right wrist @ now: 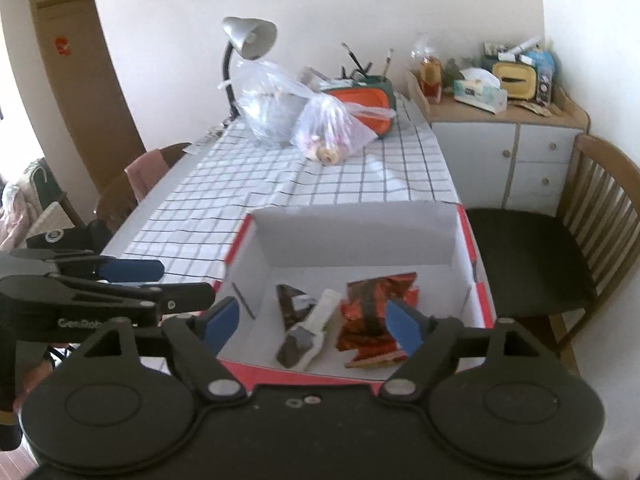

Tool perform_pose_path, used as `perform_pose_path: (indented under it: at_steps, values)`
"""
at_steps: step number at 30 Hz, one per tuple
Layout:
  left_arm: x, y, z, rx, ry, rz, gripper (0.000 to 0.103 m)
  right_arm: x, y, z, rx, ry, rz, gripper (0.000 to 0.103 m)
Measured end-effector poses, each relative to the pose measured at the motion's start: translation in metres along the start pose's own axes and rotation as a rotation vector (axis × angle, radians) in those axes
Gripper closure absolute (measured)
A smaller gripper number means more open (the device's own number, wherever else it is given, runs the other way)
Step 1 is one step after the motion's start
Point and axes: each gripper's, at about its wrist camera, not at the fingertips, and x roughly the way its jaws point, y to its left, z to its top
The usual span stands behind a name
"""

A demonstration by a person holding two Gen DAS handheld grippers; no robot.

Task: Organize snacks
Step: 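Move both grippers back from the box to the snack pile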

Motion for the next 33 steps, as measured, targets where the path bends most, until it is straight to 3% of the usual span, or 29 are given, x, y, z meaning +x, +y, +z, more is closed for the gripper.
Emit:
perform_pose_path:
  at_steps: [10,33]
  values:
    - [-0.039,0.040,-0.021,-0.045,-0.050,0.016,0.023,-0.003,0.049,-0.003,-0.049,-0.035,0.041,0.000]
    - [-0.089,0.173,-0.089,-0.118,-0.005,0.105,0.023,0.063,0.164,-0.027,-0.093,0.075,0.067,0.000]
